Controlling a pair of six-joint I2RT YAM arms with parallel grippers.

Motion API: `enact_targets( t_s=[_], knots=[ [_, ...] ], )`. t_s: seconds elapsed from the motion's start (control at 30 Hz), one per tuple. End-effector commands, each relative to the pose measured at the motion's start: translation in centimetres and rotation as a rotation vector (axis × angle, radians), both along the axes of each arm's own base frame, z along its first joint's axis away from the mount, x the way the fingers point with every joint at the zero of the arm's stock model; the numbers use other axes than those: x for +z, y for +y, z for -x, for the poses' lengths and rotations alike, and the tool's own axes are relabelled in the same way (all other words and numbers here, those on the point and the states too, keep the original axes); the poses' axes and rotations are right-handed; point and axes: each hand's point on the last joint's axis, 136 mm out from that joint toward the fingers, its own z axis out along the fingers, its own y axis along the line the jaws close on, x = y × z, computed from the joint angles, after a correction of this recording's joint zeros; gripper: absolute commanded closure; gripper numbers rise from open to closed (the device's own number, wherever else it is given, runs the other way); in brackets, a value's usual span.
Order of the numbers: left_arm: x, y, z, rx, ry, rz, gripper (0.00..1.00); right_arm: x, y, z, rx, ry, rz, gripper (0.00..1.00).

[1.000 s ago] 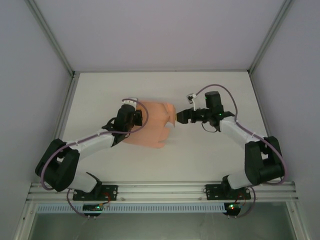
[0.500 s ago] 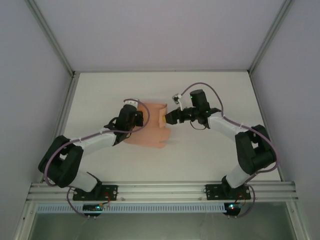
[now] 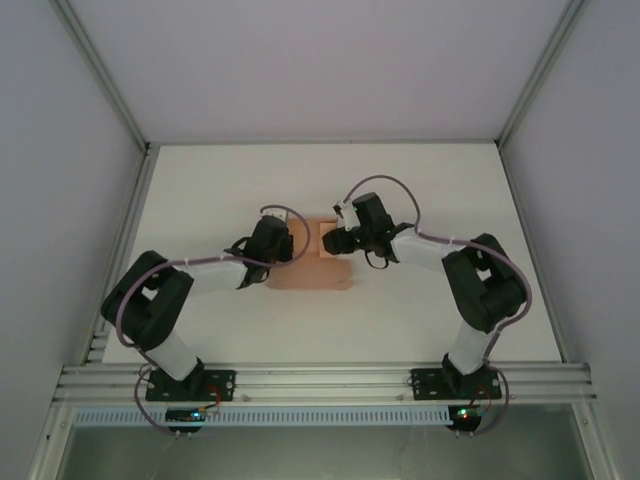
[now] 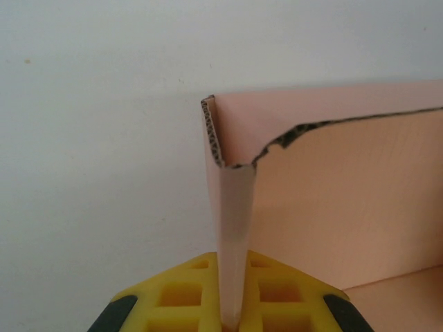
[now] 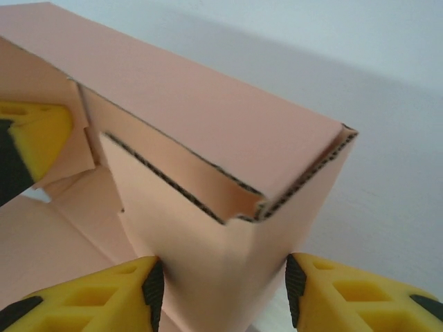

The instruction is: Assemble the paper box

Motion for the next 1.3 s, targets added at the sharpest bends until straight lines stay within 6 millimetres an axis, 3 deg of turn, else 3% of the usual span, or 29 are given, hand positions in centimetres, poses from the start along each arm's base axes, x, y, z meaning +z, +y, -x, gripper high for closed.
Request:
enact_targets(
  t_s=[0.0, 0.07, 0.2, 0.4, 0.6, 0.87, 0.97, 1.03, 1.17, 1.27],
  knots=[
    [0.7, -2.3, -0.3, -0.039, -0.020, 0.029, 1.00, -1.1, 0.0, -0.9, -0.064, -0.013, 0.005, 0.52],
    [0.2, -2.3, -0.3, -0.031, -0.016, 0.004, 1.00, -1.6, -0.3, -1.2, -0.100, -0.027, 0.031, 0.55],
    [-0.2, -2.4, -0.2, -0.017, -0.020, -0.045, 1.00, -2.6, -2.4, -2.3, -0.242, -0.069, 0.137, 0.76],
    [0.4, -1.9, -0.5, 0.055, -0.035, -0.072, 1.00, -1.4, -5.1, -3.1, -0.426, -0.200, 0.295, 0.95],
    [0.6, -1.3, -0.5, 0.104, -0.033, -0.057, 1.00, -1.6, -9.9, -2.3, -0.707, -0.233, 0.583, 1.00],
    [0.6, -1.9, -0.6, 0.087, -0.022, -0.046, 1.00, -2.0, -7.5, -3.4, -0.596, -0.240, 0.517, 0.90],
    [0.6, -2.3, -0.5, 0.069, -0.023, -0.036, 1.00, -2.5, -5.3, -3.6, -0.489, -0.209, 0.374, 0.78],
    [0.6, -2.4, -0.5, 0.062, -0.020, -0.031, 1.00, -2.5, -4.2, -3.5, -0.438, -0.187, 0.262, 0.76],
    [0.5, -2.6, -0.3, 0.048, -0.018, -0.021, 1.00, -2.0, -3.9, -3.6, -0.415, -0.181, 0.154, 0.76],
    [0.6, -2.6, -0.2, 0.049, -0.019, -0.019, 1.00, -2.0, -4.2, -3.8, -0.420, -0.180, 0.158, 0.89]
  ],
)
